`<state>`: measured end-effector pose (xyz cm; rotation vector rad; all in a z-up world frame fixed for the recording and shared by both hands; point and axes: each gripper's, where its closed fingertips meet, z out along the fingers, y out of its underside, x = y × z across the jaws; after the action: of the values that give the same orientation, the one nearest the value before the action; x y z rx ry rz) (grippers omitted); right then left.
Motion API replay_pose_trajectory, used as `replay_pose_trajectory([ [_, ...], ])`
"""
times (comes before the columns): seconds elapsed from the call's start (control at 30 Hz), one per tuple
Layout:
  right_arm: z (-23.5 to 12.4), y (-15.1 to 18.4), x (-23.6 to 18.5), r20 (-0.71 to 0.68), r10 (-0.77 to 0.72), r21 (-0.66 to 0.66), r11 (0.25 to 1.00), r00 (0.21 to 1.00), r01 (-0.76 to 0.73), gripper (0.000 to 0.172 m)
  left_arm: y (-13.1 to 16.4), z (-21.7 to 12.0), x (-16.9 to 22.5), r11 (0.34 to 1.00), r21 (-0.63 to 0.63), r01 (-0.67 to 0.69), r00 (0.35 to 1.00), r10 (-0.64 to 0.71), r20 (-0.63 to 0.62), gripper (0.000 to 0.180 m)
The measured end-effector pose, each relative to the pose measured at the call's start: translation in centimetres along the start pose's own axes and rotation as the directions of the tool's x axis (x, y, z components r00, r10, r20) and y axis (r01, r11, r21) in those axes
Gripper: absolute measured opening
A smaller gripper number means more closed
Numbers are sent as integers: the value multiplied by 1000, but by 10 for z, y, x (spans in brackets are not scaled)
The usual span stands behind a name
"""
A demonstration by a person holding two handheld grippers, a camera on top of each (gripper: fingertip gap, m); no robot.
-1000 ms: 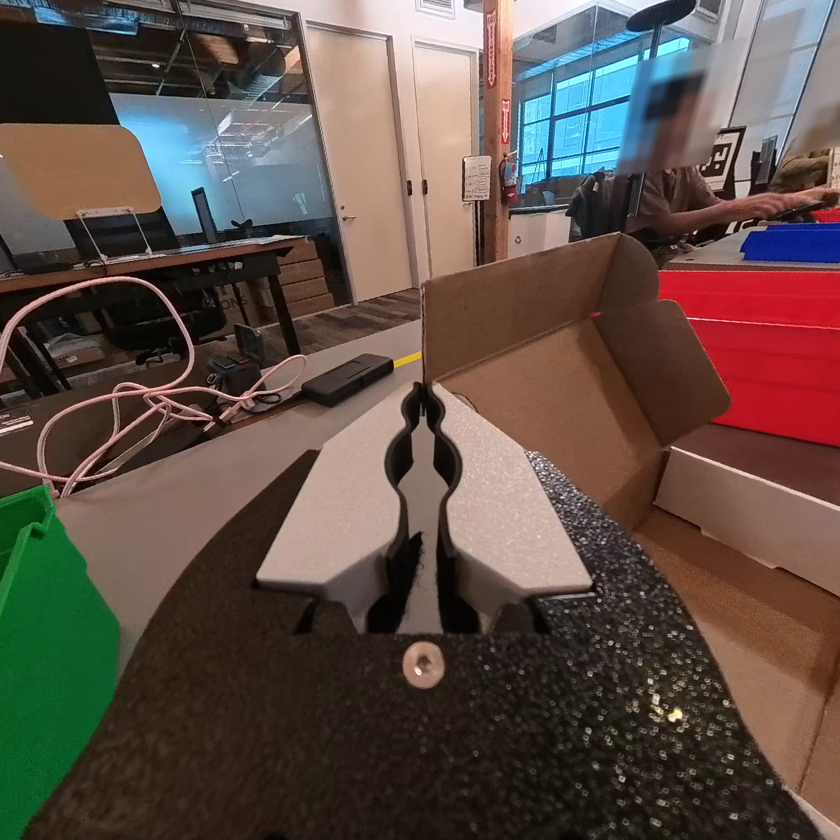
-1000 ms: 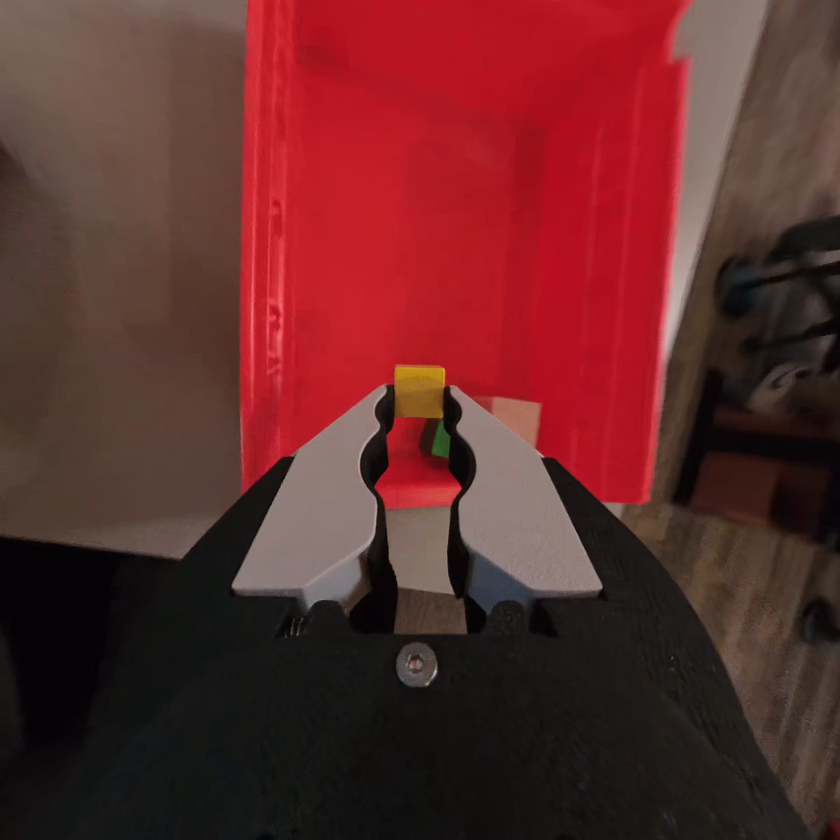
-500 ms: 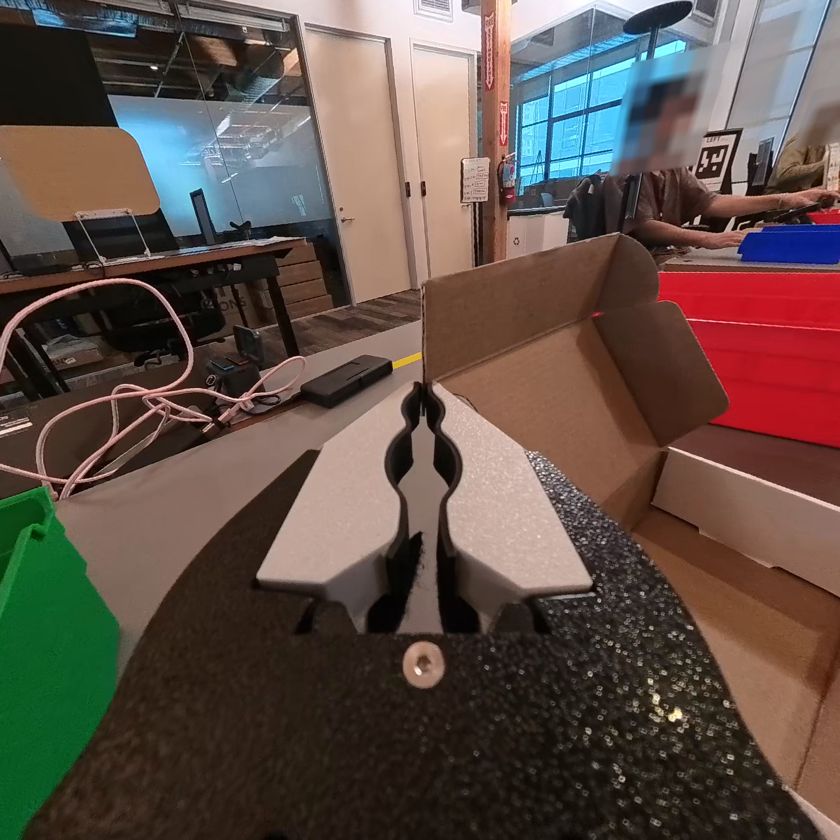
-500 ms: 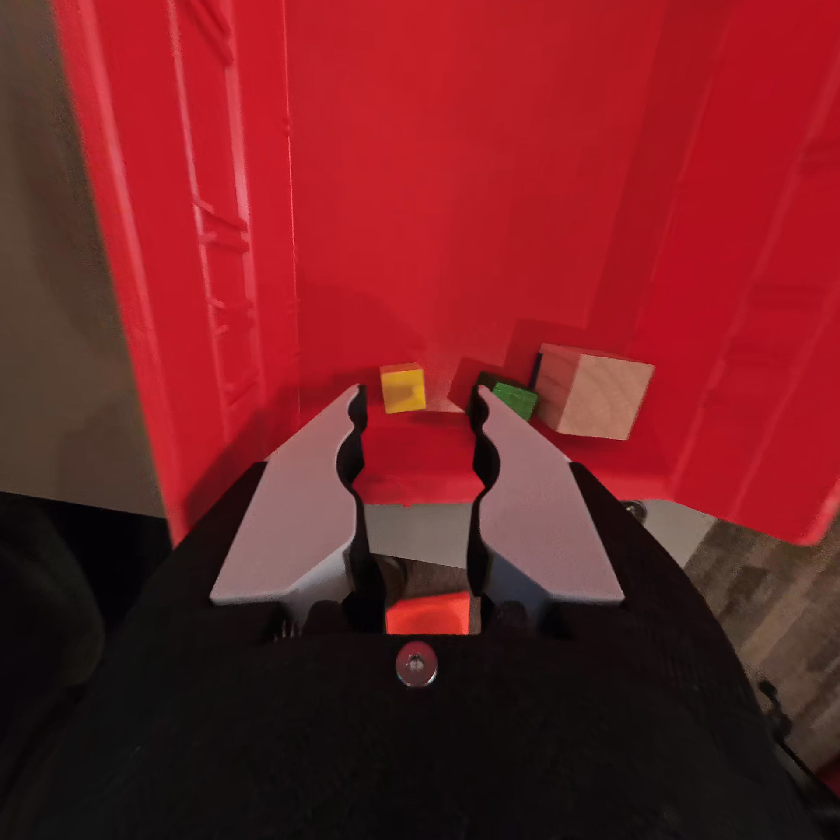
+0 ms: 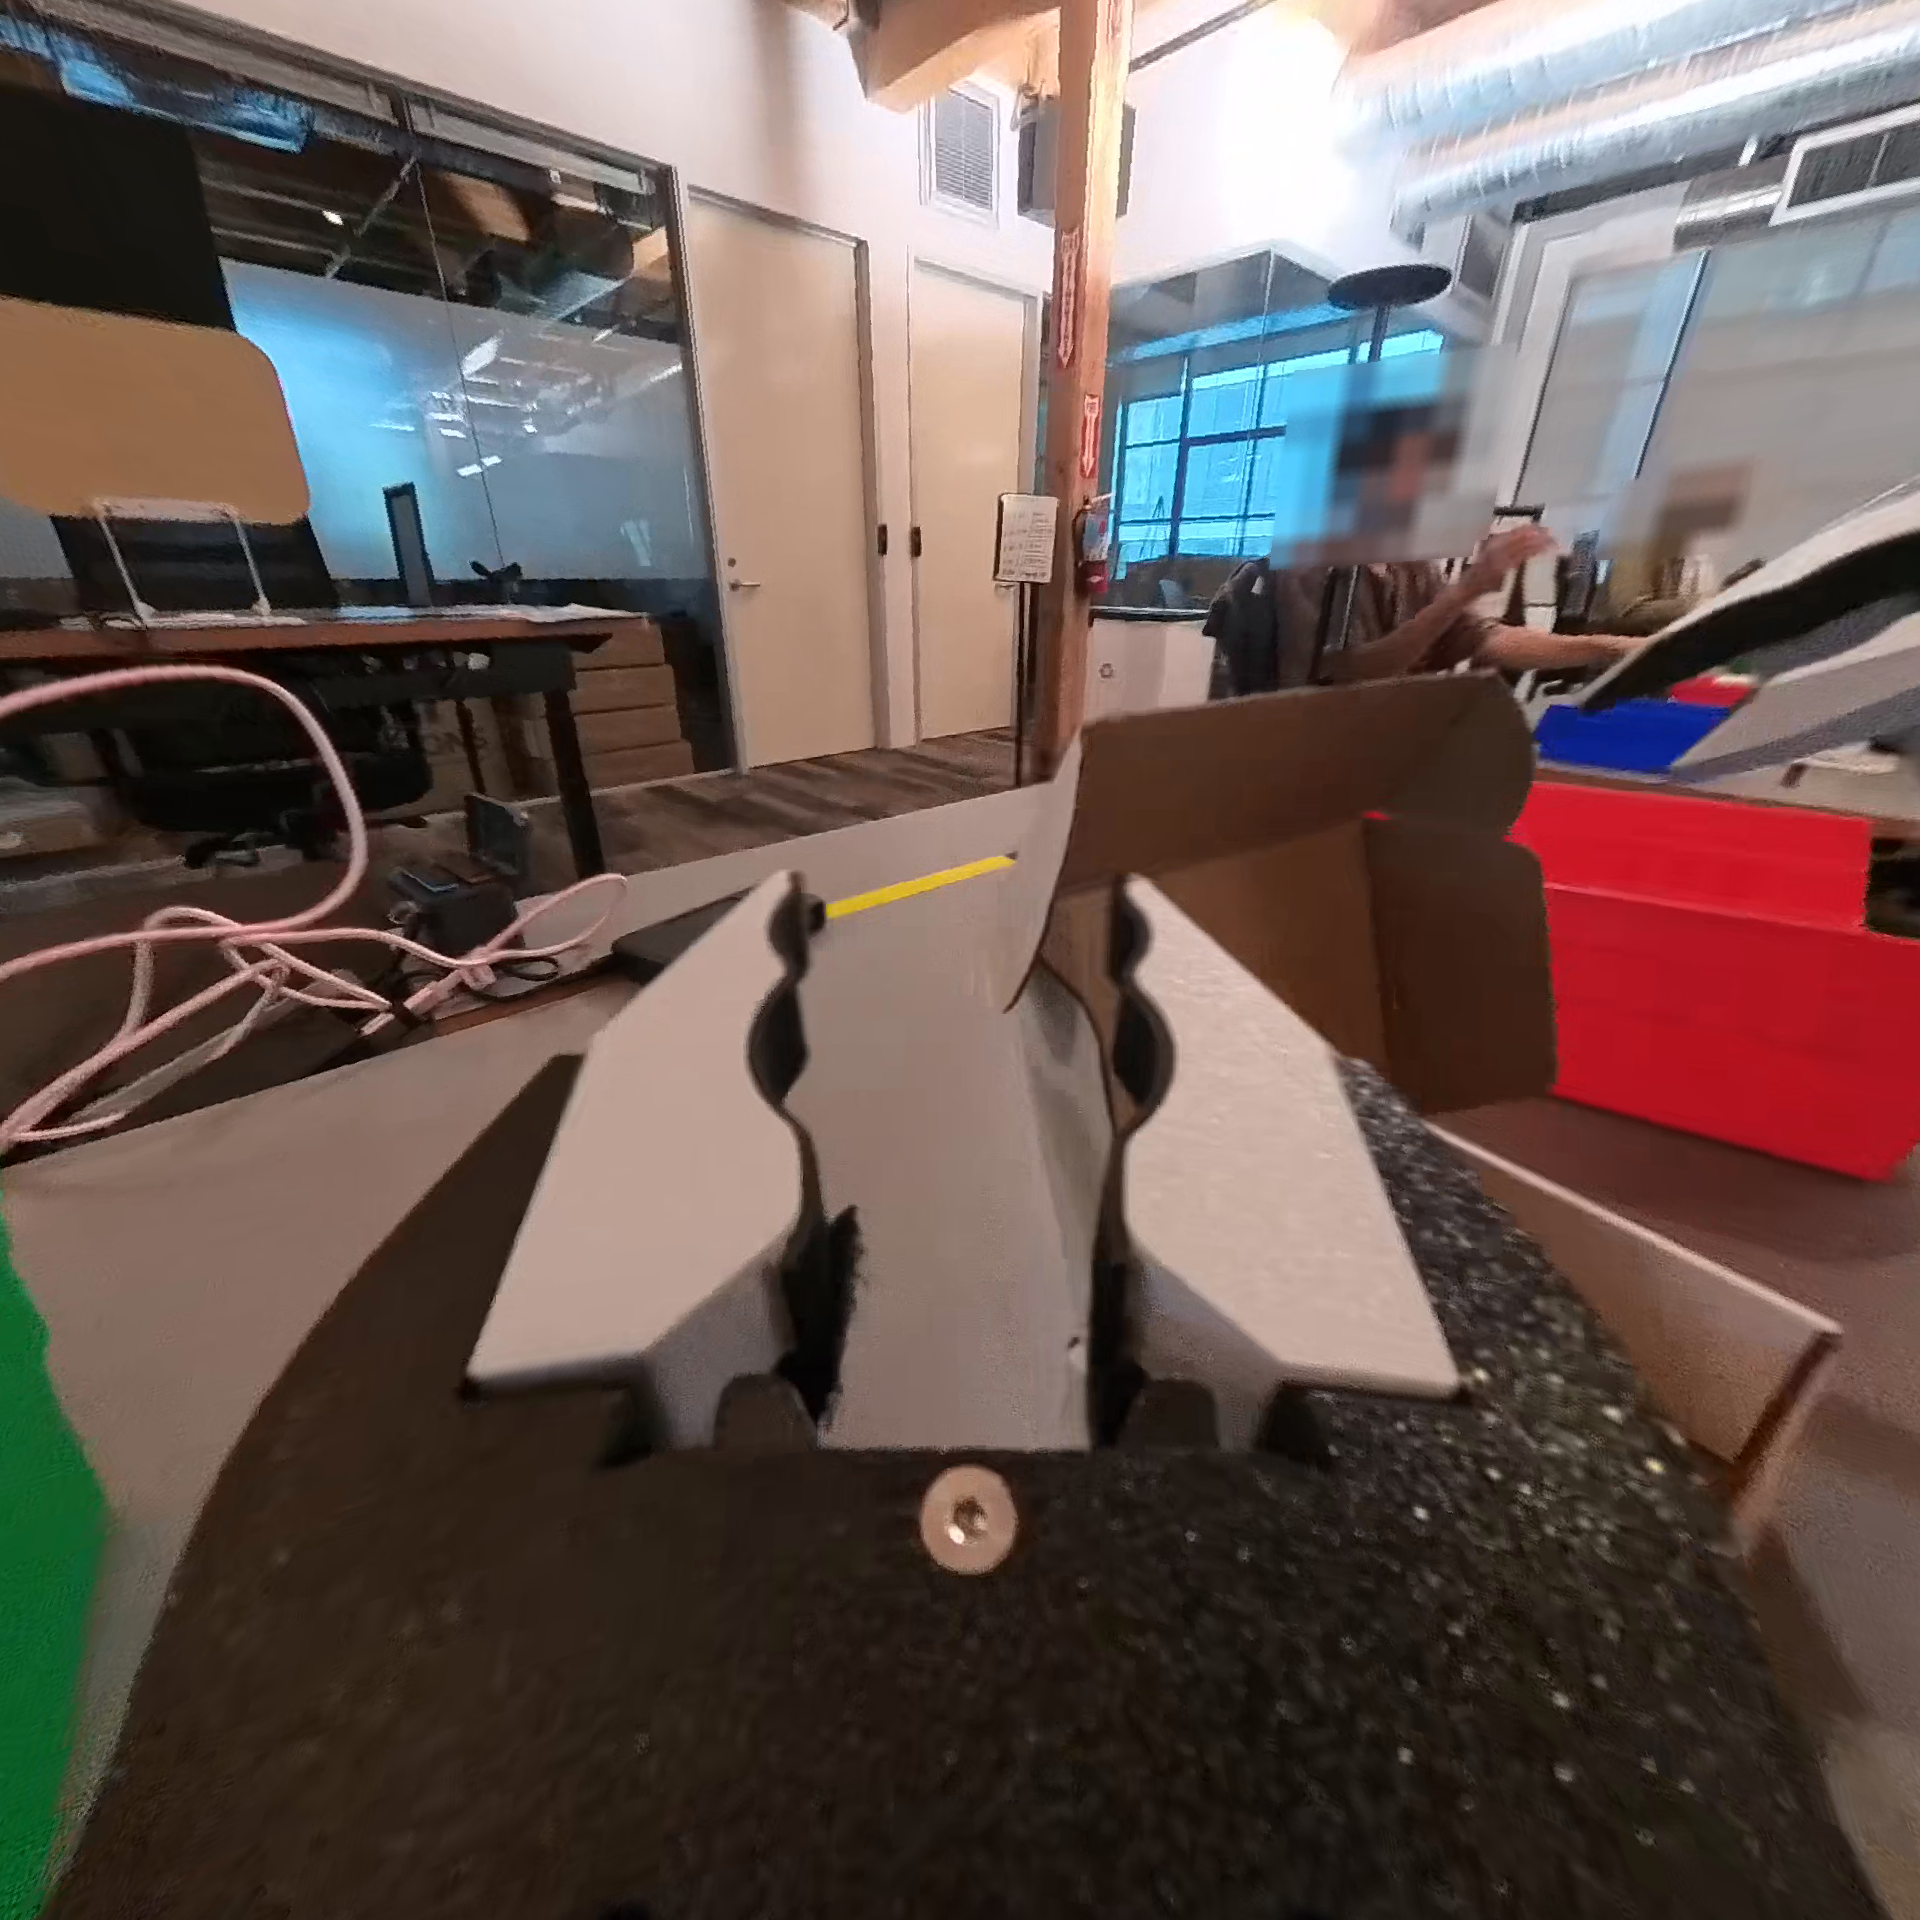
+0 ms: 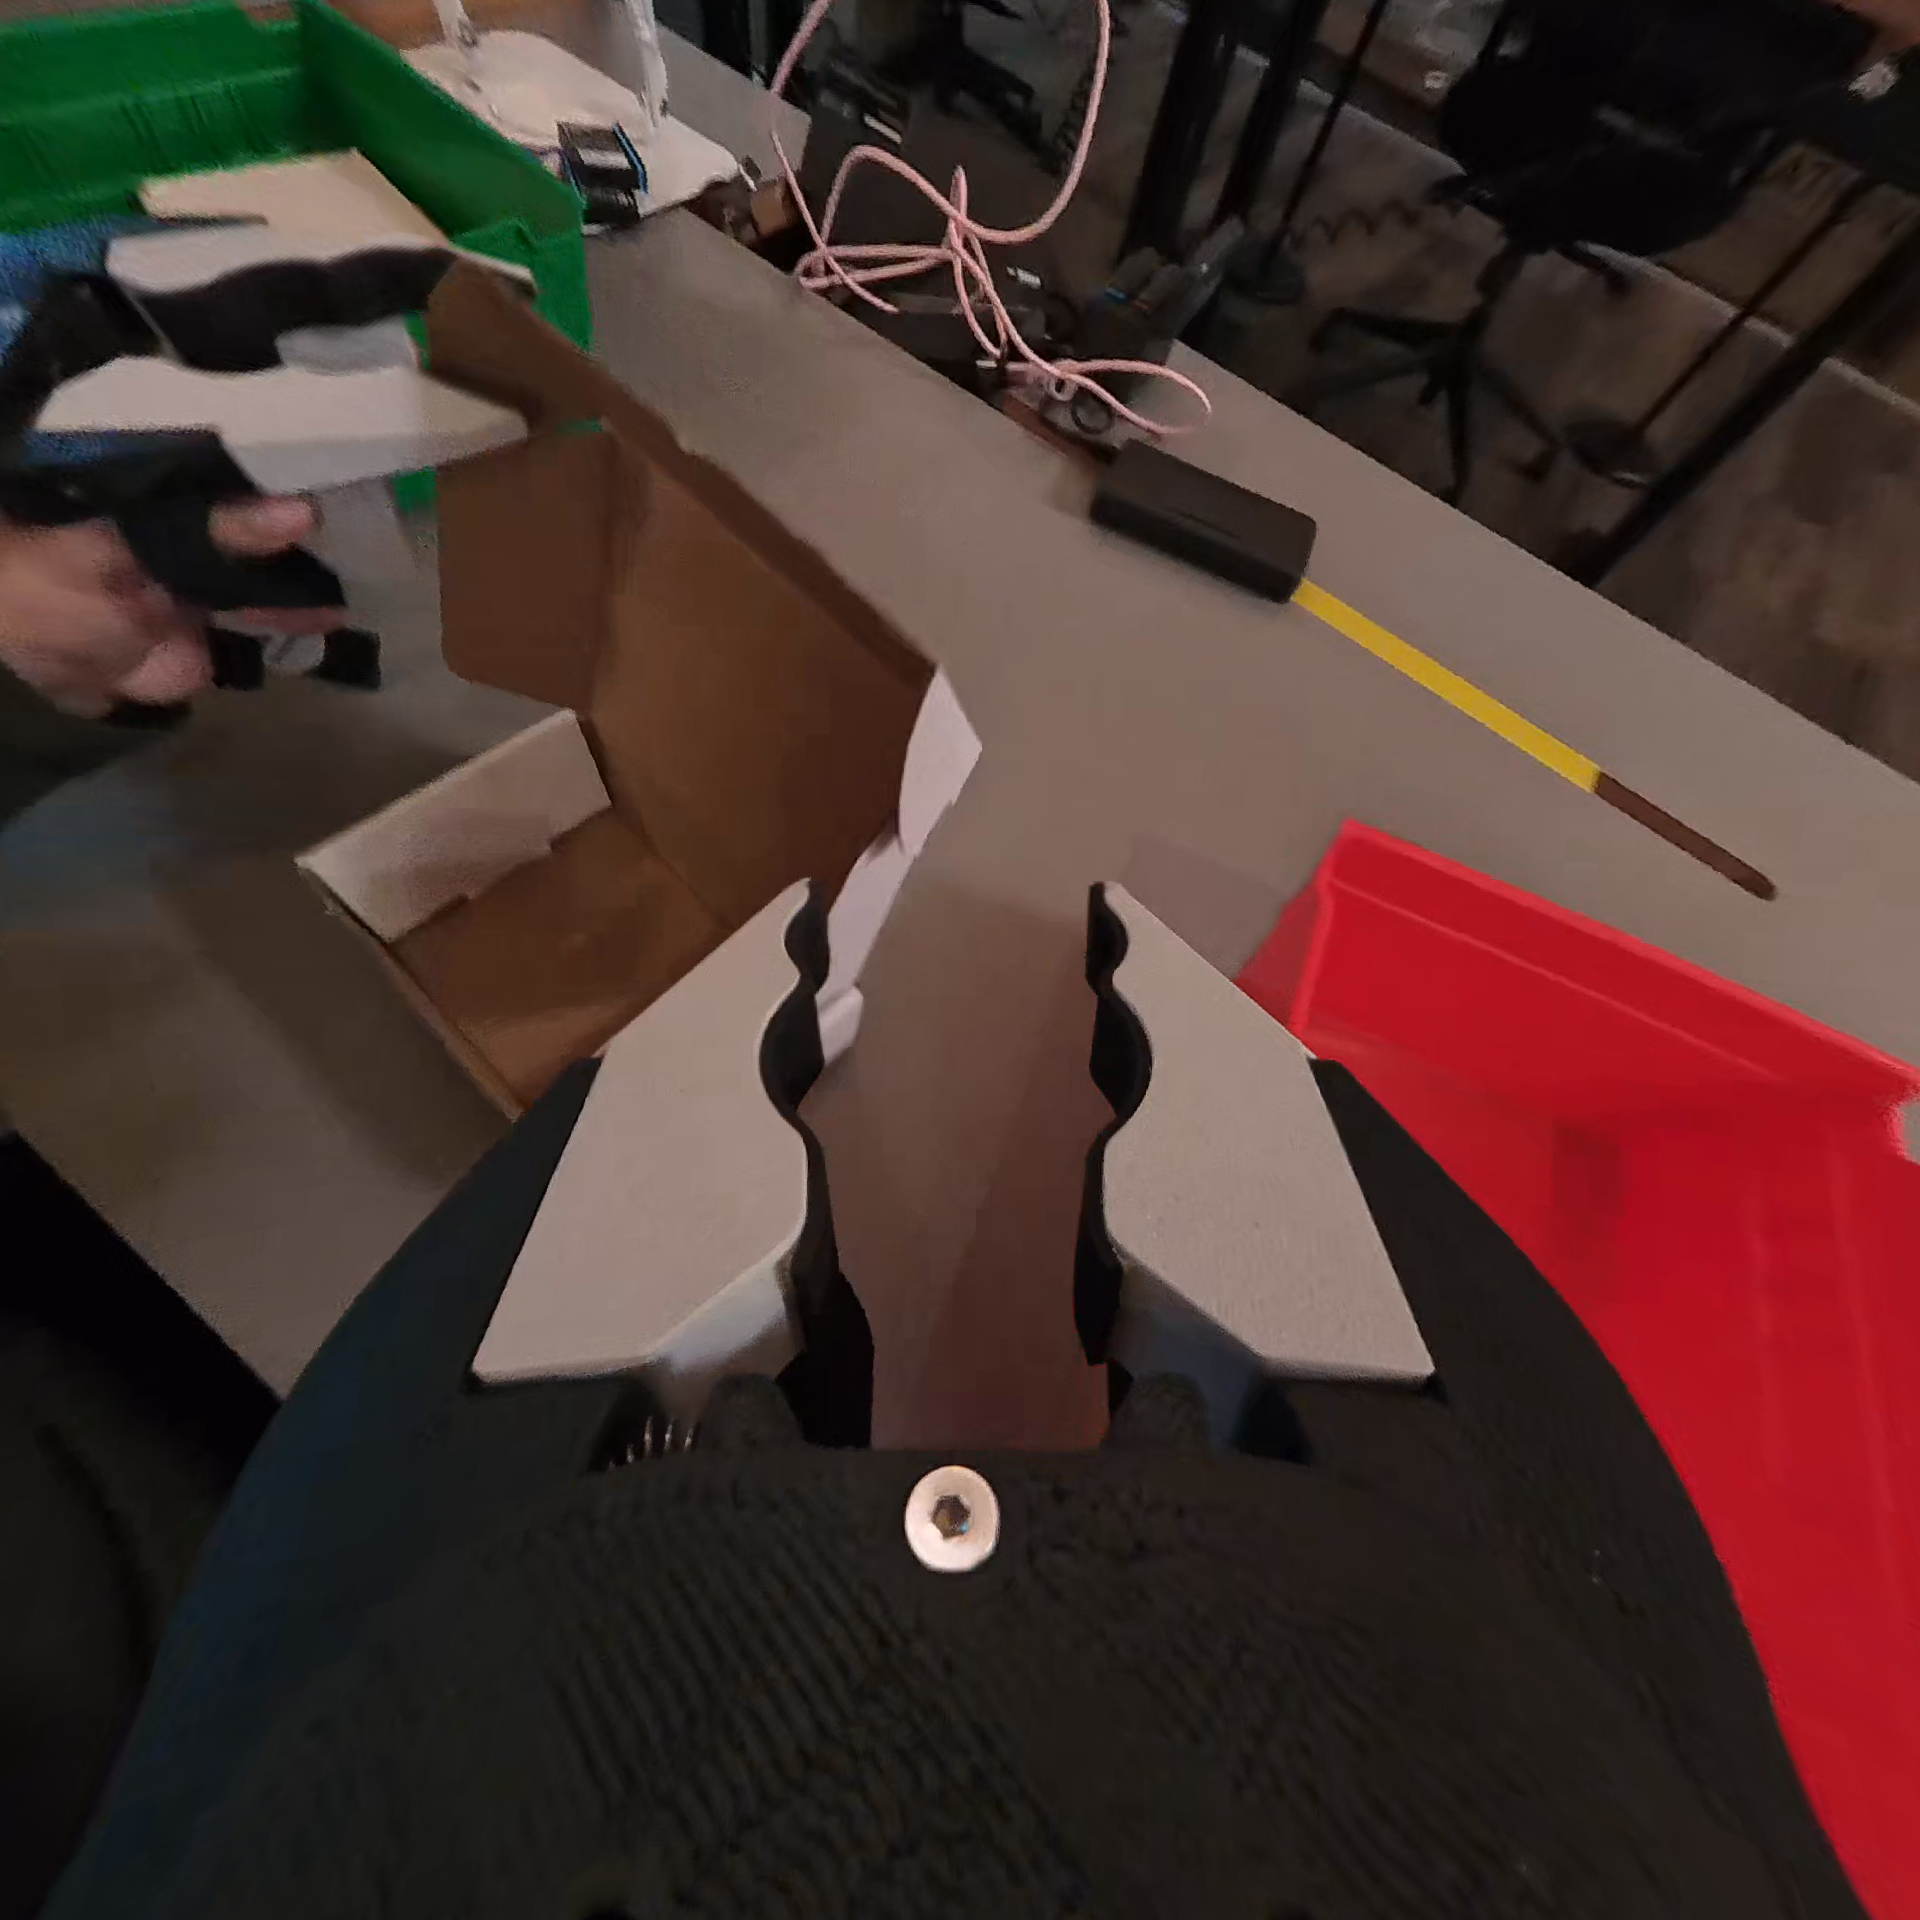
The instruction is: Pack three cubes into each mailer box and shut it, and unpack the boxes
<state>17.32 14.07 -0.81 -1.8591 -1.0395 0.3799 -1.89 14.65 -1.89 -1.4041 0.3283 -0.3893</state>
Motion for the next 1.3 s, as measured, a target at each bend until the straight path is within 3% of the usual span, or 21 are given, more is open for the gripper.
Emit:
replay_pose_trajectory([
  [0.1,18,-6,-4,57,47,-5,999,997,-46,49,-8,-2,7,997,-34,69,996,-71,-59,79],
  [0.17,26,-6,-4,71,46,-27,999,996,-45,48,-9,-2,16,994,-85,73,992,-81,-98,79],
  [0.23,35,-2,-8,101,55,-69,996,993,-48,46,6,-2,17,972,-231,37,995,-57,-79,72],
  [0.3,43,11,-8,103,35,-147,989,994,-19,41,32,-6,14,905,-423,34,999,-44,-15,73],
  [0.37,48,23,-7,114,23,-198,980,993,0,36,44,-10,20,864,-504,13,1000,-22,-12,63],
  [0.5,56,29,-18,181,83,-198,979,980,-46,28,38,-12,15,873,-484,-61,993,102,59,31],
  [0.57,59,34,-24,197,90,-204,978,976,-49,20,34,-14,20,873,-481,-77,991,120,58,4],
  [0.7,58,36,-31,178,105,-161,984,979,-76,14,35,-24,32,827,-556,-82,995,103,7,5],
  [0.93,53,42,-40,69,150,-43,988,986,-147,14,39,-29,58,853,-518,-64,997,78,6,11],
  [1.07,57,72,-56,63,95,-101,991,993,-89,13,65,-50,74,795,-596,-109,994,90,-61,10],
  [1.17,54,82,-61,51,61,-93,994,997,-56,13,76,-58,79,804,-587,-99,995,80,-57,7],
  [1.23,51,84,-61,42,64,-72,996,997,-61,16,77,-62,83,820,-567,-79,997,55,-59,8],
  [1.3,47,88,-69,101,94,-78,993,990,-86,32,79,-69,86,830,-549,-94,995,64,-72,8],
])
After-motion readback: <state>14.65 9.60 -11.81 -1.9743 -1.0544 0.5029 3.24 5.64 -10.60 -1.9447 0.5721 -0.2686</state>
